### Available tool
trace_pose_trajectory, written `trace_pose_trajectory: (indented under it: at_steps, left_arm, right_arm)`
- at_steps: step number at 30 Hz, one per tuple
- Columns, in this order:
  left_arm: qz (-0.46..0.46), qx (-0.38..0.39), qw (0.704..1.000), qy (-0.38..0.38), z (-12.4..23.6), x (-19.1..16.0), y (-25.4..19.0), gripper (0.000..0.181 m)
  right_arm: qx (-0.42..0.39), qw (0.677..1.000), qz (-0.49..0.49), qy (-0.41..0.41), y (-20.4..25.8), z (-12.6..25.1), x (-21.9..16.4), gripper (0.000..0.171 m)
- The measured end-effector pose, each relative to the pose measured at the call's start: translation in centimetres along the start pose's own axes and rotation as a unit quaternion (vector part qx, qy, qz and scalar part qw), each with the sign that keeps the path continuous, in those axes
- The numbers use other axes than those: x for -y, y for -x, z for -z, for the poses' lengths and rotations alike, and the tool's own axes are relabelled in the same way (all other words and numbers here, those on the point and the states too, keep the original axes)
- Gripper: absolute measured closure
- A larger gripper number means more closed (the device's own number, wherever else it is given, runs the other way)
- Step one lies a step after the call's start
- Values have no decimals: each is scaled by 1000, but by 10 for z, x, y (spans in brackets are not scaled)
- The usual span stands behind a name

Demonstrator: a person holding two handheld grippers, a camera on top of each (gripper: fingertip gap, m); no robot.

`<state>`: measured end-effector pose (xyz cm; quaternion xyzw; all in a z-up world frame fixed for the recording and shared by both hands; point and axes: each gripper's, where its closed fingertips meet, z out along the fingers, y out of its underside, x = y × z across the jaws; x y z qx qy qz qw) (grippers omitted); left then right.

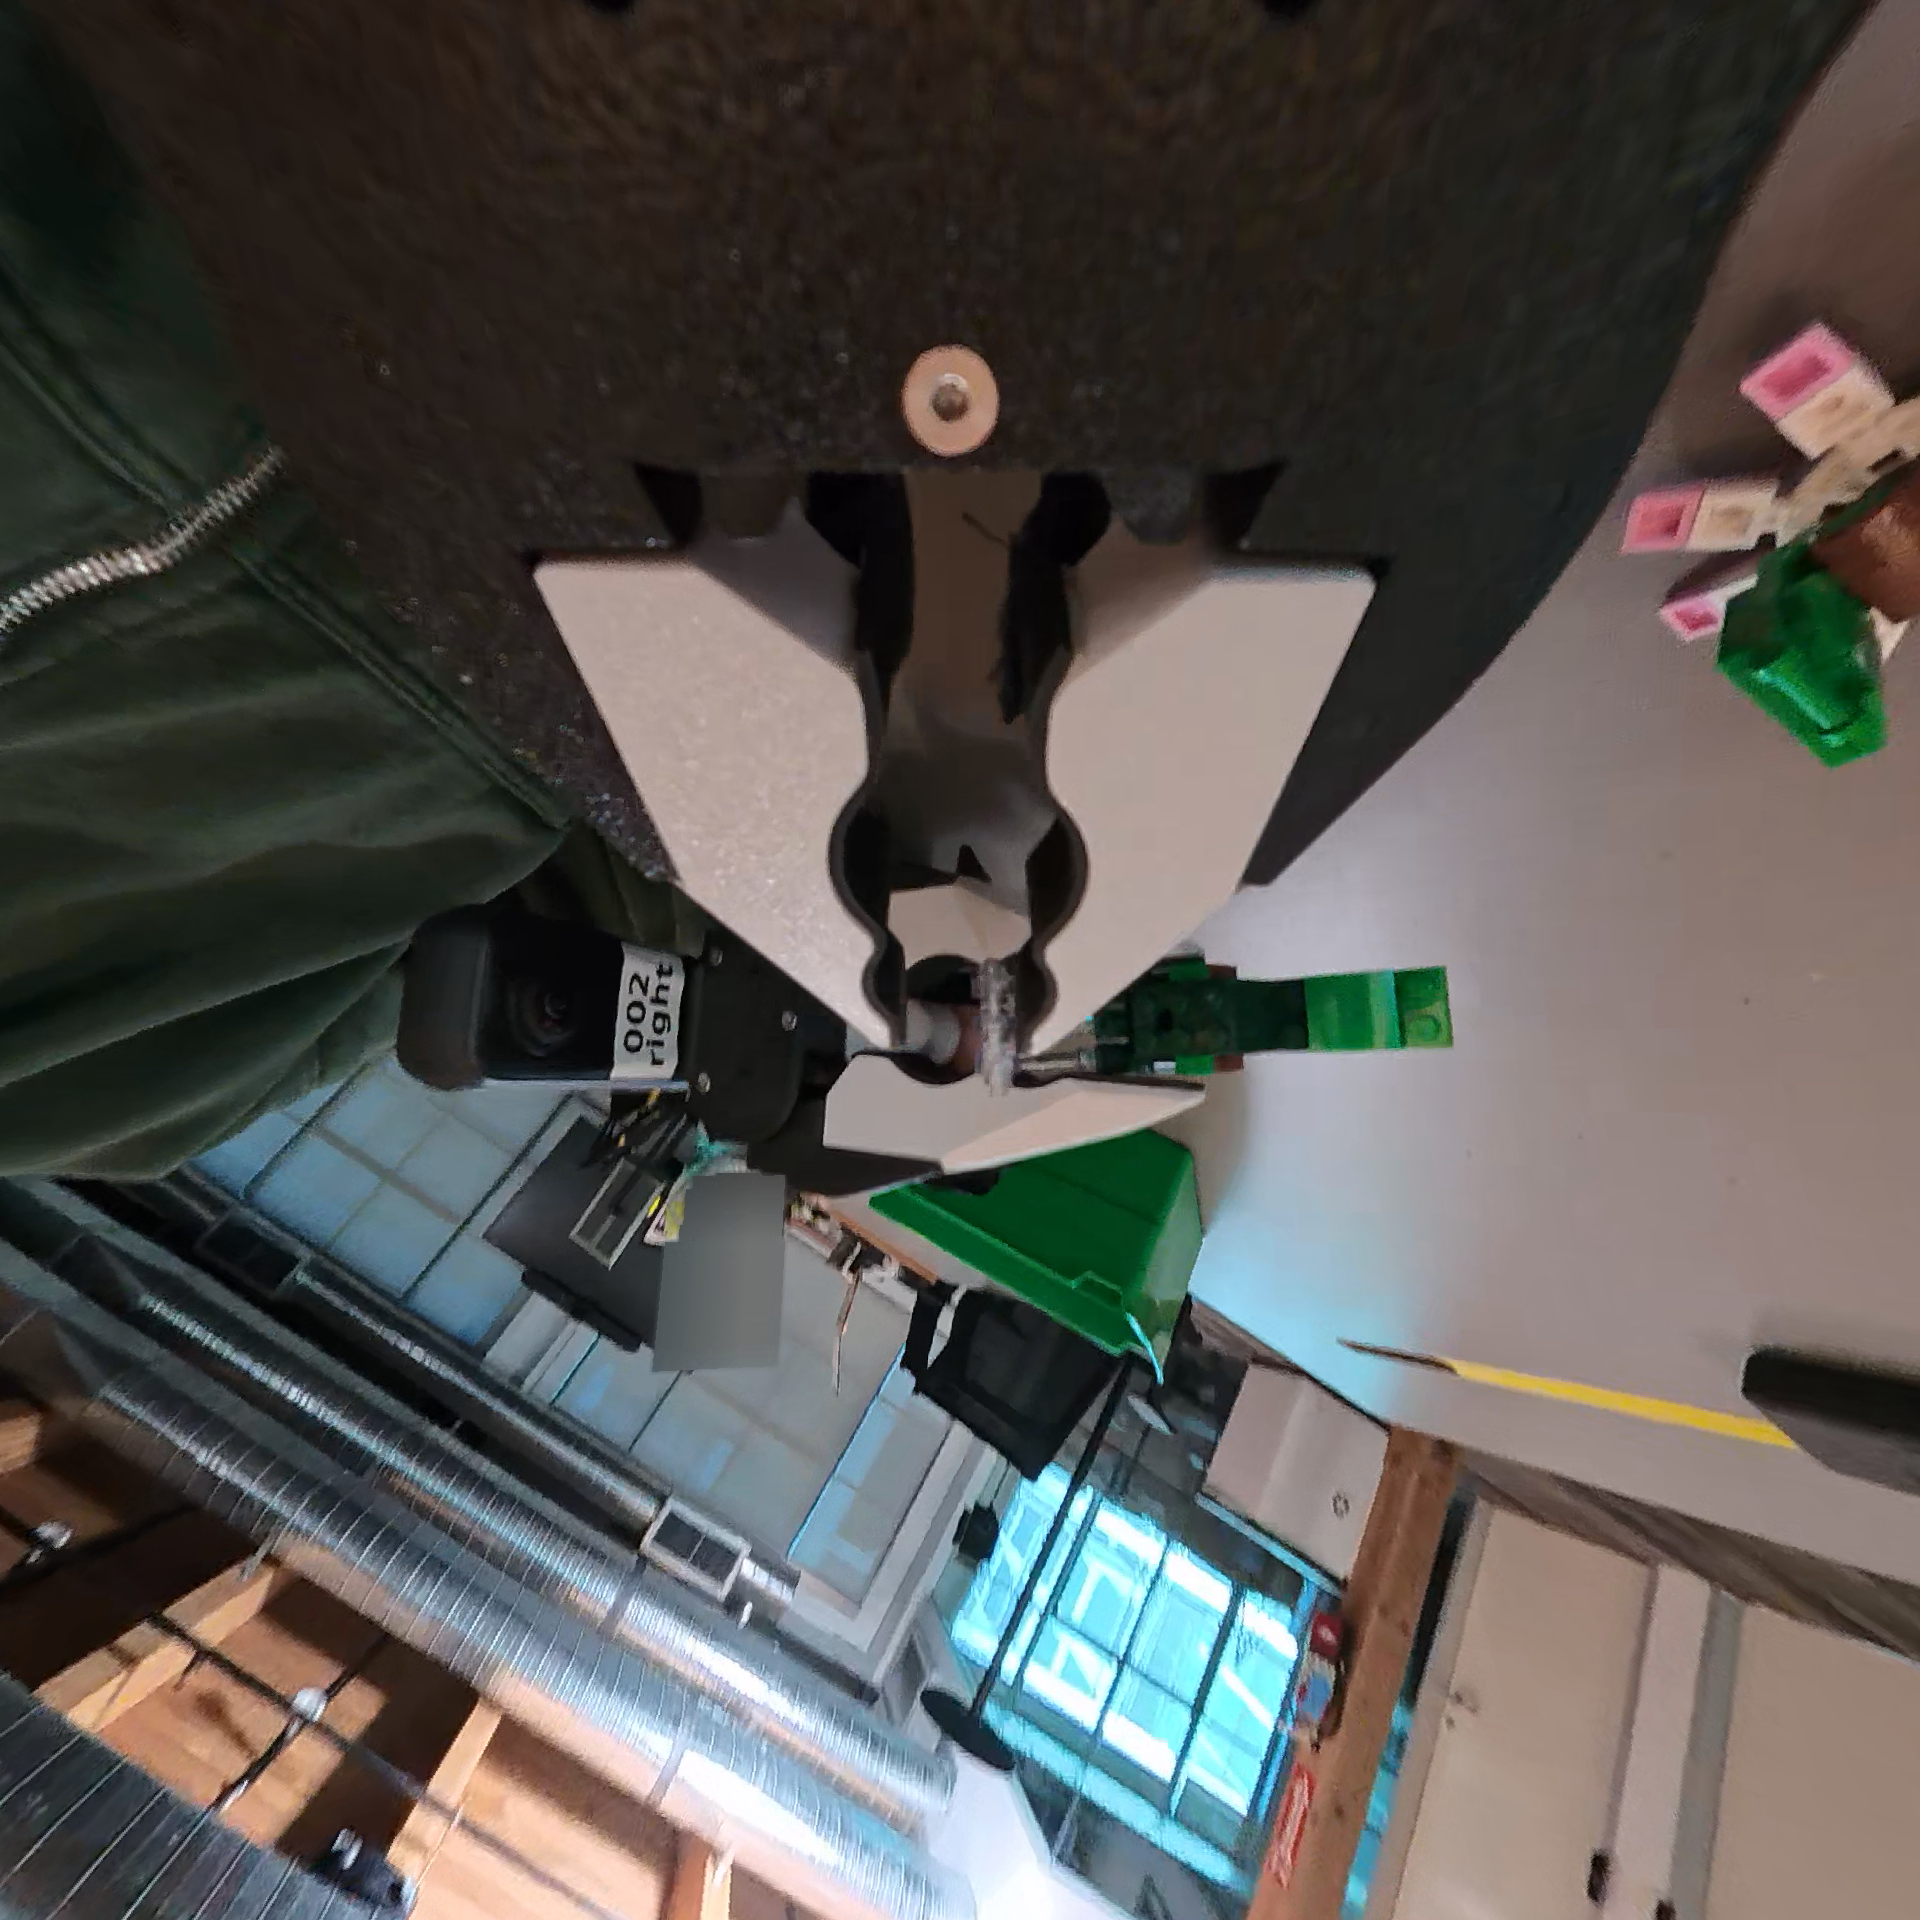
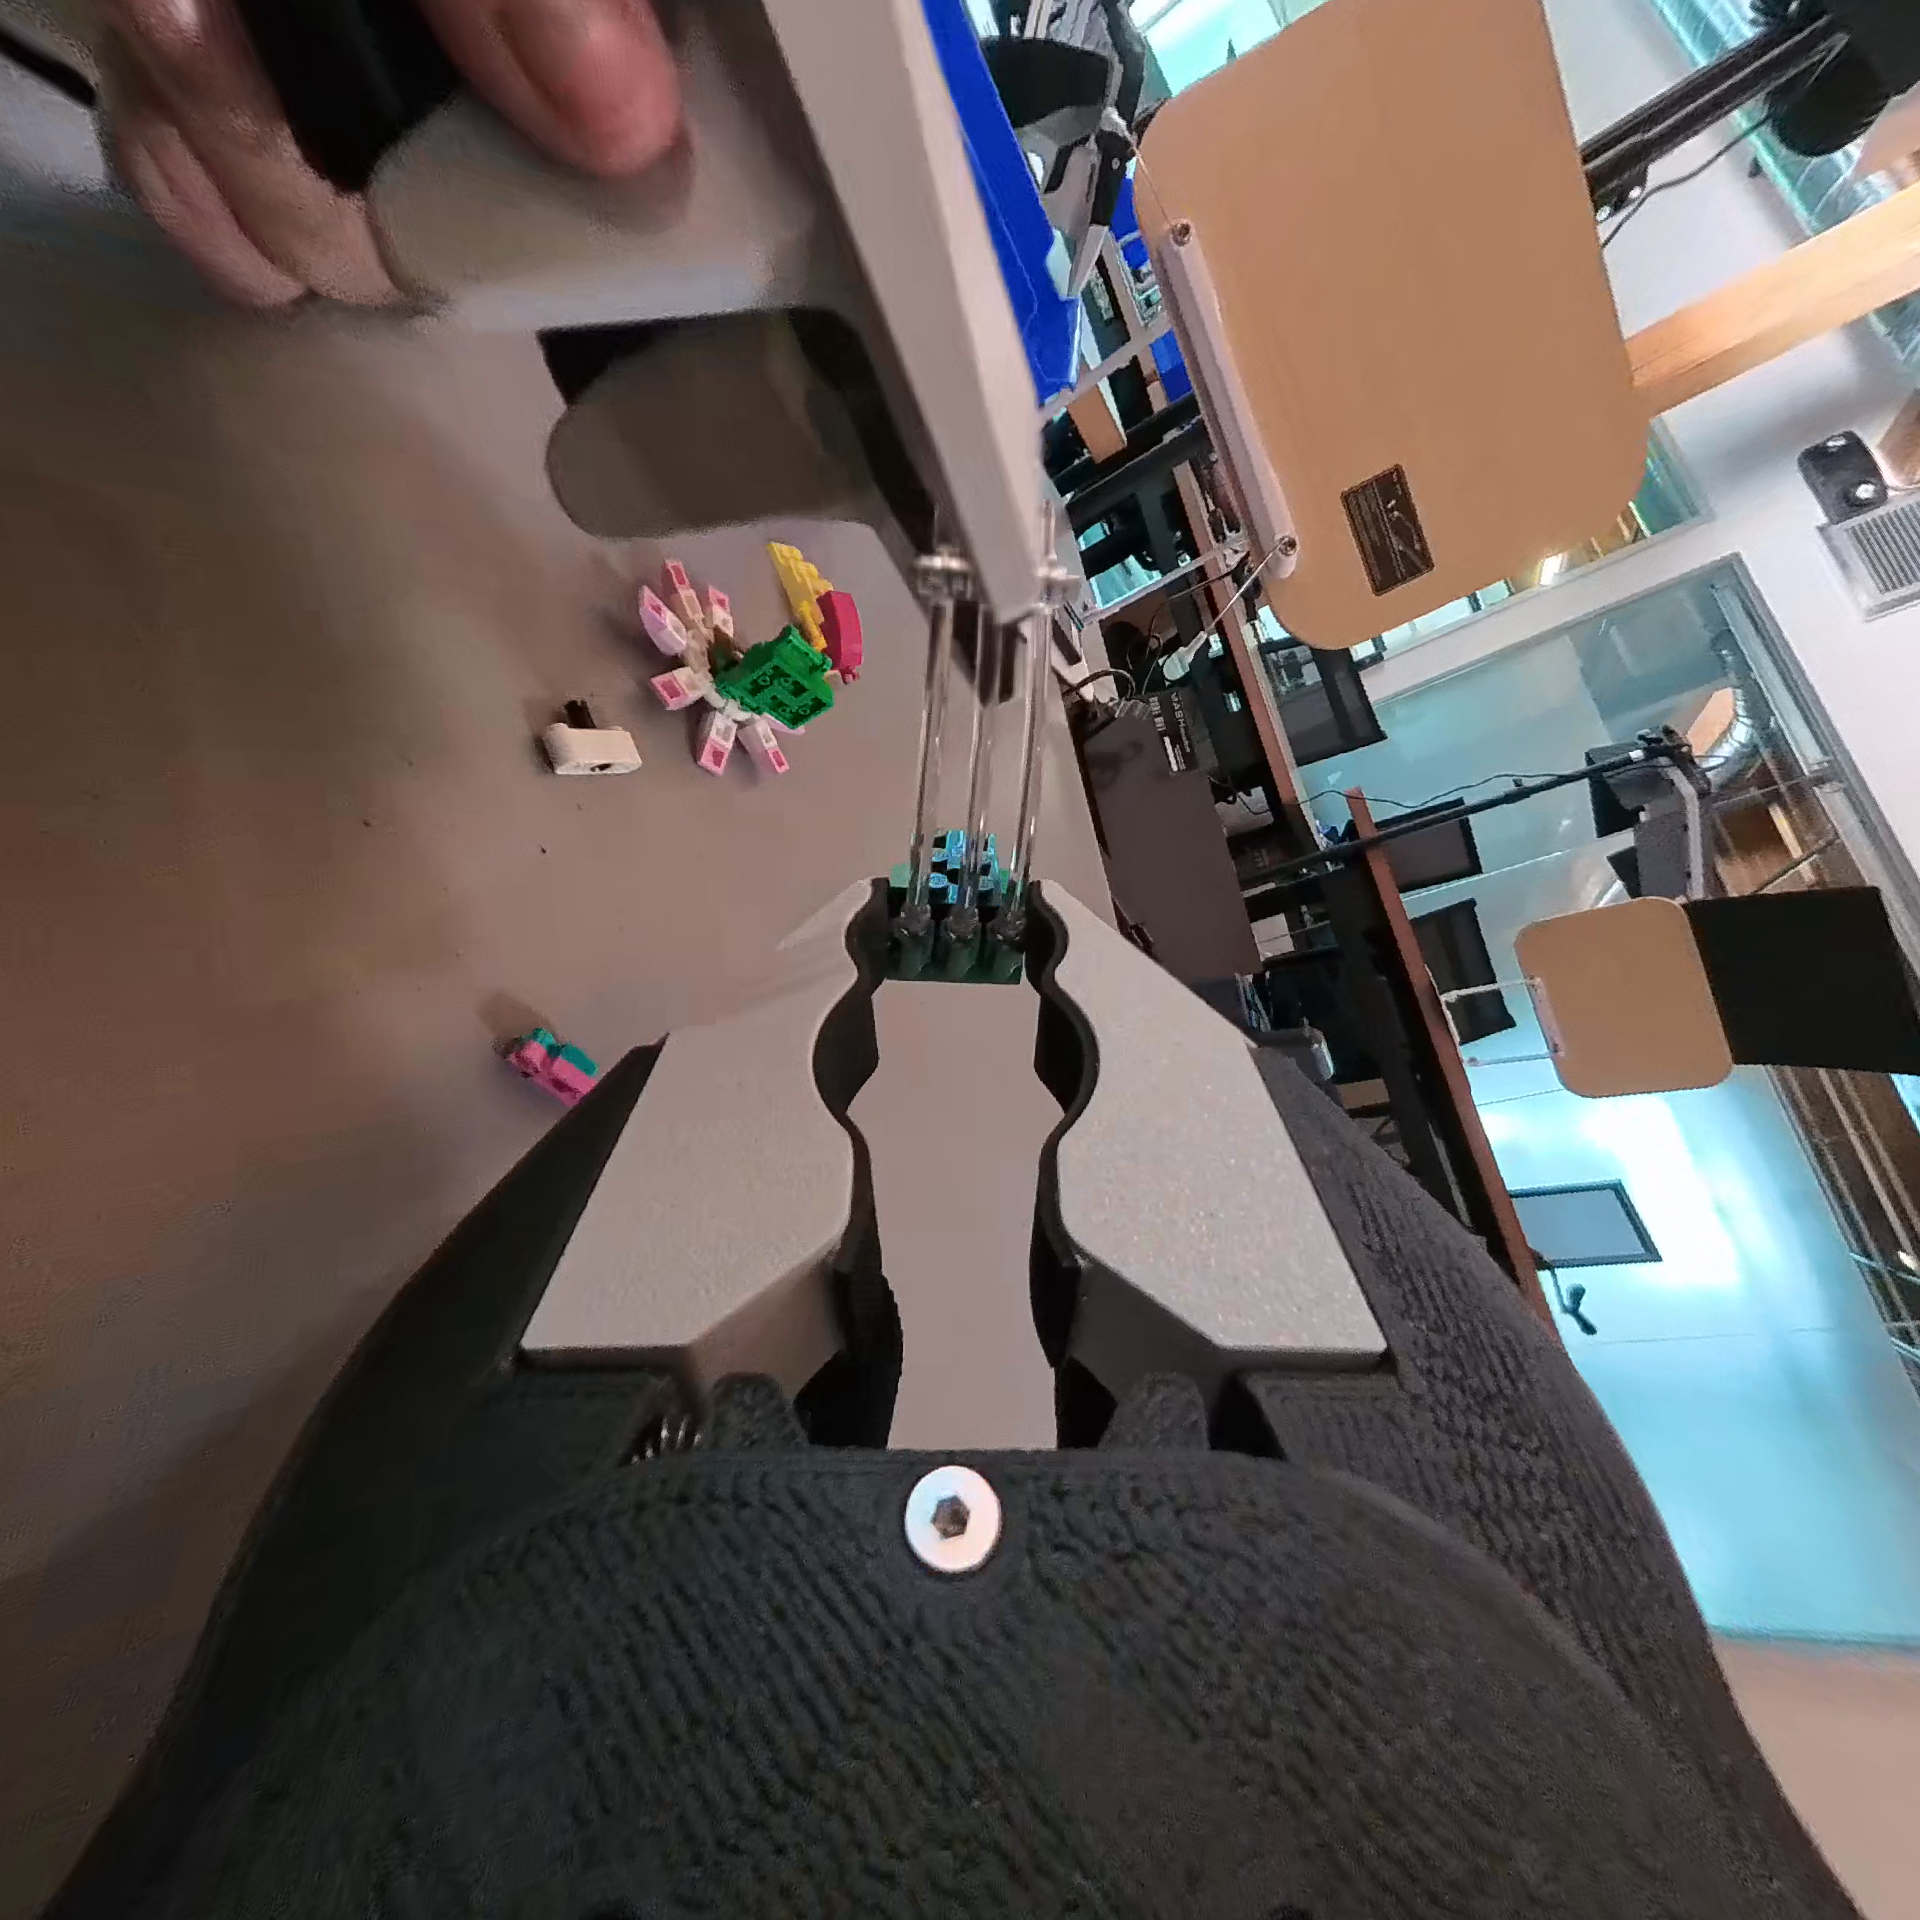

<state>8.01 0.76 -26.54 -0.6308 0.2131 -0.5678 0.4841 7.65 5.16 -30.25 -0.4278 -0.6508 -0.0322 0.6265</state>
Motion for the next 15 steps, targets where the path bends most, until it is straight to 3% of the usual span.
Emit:
trace_pose_trajectory:
  at_steps: [1, 6, 11, 15]
  left_arm:
    - [3, -4, 1000, -16, 0, 3, -1, 163]
    - [7, -23, 998, -50, 1, 8, -5, 157]
    - [-8, 2, 998, -59, 2, 9, 0, 176]
    - [-51, 21, 998, -5, 1, 0, 2, 176]
  right_arm:
    - [-2, 1000, 1, -1, 0, 0, 1, 148]
    - [-18, 1000, 0, 0, -4, 1, 3, 147]
    - [-24, 1000, 3, -7, -5, 2, 7, 147]
    - [62, 995, -15, -73, 13, 10, 18, 143]
